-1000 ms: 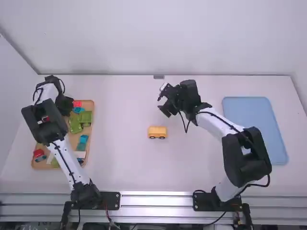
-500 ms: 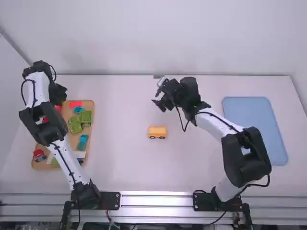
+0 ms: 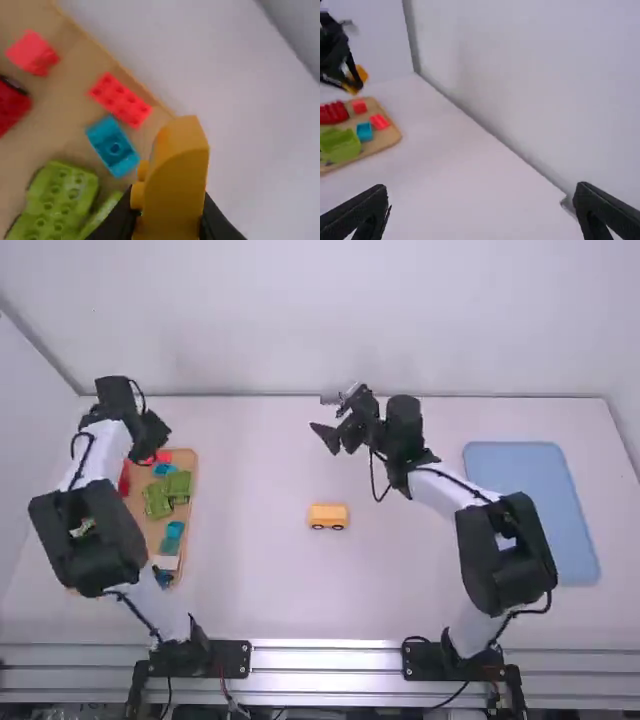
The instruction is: Assemble lego blocks to make yellow taxi
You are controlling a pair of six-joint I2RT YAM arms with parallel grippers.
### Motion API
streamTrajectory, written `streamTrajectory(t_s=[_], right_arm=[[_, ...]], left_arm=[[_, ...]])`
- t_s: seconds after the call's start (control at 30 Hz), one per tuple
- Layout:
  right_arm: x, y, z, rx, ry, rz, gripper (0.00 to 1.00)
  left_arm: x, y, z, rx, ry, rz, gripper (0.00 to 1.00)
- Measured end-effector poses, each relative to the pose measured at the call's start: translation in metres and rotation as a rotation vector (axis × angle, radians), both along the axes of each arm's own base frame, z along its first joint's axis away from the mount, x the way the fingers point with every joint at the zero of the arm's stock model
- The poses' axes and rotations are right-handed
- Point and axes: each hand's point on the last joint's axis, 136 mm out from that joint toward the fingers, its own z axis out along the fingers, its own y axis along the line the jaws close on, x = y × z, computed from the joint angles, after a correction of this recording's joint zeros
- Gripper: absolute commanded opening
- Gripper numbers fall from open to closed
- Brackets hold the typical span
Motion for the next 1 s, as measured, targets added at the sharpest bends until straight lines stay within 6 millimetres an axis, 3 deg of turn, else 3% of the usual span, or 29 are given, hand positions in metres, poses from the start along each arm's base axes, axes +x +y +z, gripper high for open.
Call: streamTrajectory(t_s=[0.03, 0.13, 0.23, 0.27, 0.33, 0.5, 0.63, 0.8, 0.9, 1.0], right_arm=[[0.0, 0.0, 0.0, 0.004, 0.003, 0.001, 0.98], [0.003, 0.003, -0.007, 0.066, 0.095, 0.045, 0.98], [0.013, 0.013, -0.019, 0.117, 0.261, 0.125, 0.98], [0.014, 0.014, -0.02, 0.12, 0.274, 0.133, 0.98], [0.017, 0.024, -0.026, 0.146, 0.396, 0.22, 1.0], [0.002, 0.04, -0.023, 0.17, 0.528, 0.424, 0.96], [-0.02, 0.047, -0.02, 0.175, 0.577, 0.543, 0.93], [-0.036, 0.049, -0.027, 0.167, 0.644, 0.593, 0.83], [-0.044, 0.051, -0.033, 0.155, 0.659, 0.613, 0.71], [-0.05, 0.056, -0.035, 0.141, 0.636, 0.638, 0.68]], left_arm=[[0.0, -0.002, 0.0, 0.002, -0.007, -0.01, 0.02], [-0.002, -0.047, 0.012, 0.063, -0.117, -0.225, 0.02], [-0.007, -0.114, 0.033, 0.181, -0.244, -0.499, 0.02], [-0.007, -0.117, 0.033, 0.186, -0.249, -0.509, 0.02], [-0.014, -0.169, 0.05, 0.292, -0.338, -0.689, 0.02], [-0.031, -0.242, 0.062, 0.468, -0.449, -0.934, 0.02], [-0.04, -0.269, 0.049, 0.559, -0.474, -1.051, 0.02], [-0.042, -0.278, 0.047, 0.594, -0.529, -1.098, 0.04], [-0.043, -0.287, 0.052, 0.581, -0.578, -1.138, 0.06], [-0.044, -0.293, 0.052, 0.564, -0.597, -1.163, 0.07]])
